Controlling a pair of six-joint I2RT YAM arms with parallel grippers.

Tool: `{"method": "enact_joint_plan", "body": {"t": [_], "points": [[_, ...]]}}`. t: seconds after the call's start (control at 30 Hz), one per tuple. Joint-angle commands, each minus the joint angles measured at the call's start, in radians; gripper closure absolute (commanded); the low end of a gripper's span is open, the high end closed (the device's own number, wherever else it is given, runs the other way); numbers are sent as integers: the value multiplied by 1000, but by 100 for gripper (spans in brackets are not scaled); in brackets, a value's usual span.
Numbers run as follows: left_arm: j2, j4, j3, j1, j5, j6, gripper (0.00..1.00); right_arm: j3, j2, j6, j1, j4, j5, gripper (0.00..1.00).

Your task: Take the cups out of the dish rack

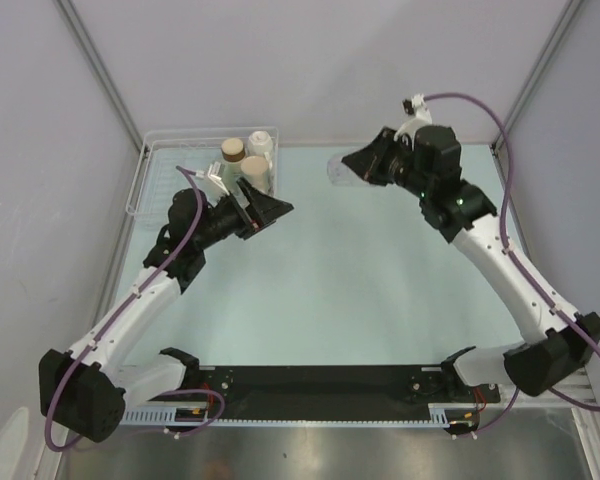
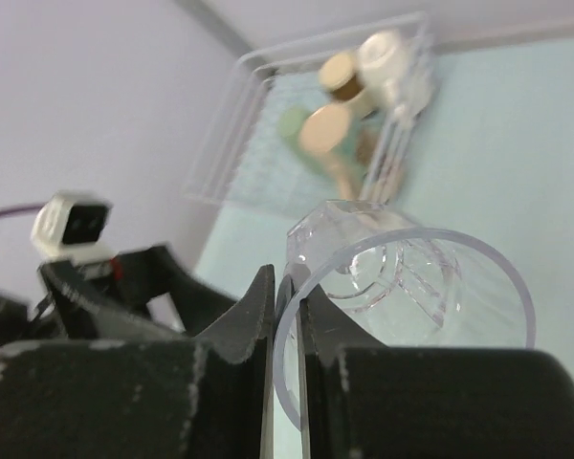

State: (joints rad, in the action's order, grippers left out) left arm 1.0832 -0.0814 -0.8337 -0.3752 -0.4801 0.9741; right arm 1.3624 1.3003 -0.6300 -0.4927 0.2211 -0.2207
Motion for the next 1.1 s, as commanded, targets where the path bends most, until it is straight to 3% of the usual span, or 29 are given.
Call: {"method": "enact_joint_plan", "body": {"t": [0.0, 0.2, 0.43, 0.67, 1.07], "points": [[-32, 369, -100, -14, 239, -149, 0, 383, 208, 219, 23, 416, 256, 100], [-78, 561, -120, -30, 351, -189, 0, 797, 555, 260, 80, 695, 600, 100], [-170, 667, -52, -30, 390, -183, 0, 1207, 939, 239, 155, 842, 708, 100], [-189, 710, -7, -59, 387, -198, 0, 1158, 999, 259, 212, 681, 739, 100], [-134, 710, 22, -73, 408, -227, 0, 1215, 1188, 219, 309, 615, 646, 100]]}}
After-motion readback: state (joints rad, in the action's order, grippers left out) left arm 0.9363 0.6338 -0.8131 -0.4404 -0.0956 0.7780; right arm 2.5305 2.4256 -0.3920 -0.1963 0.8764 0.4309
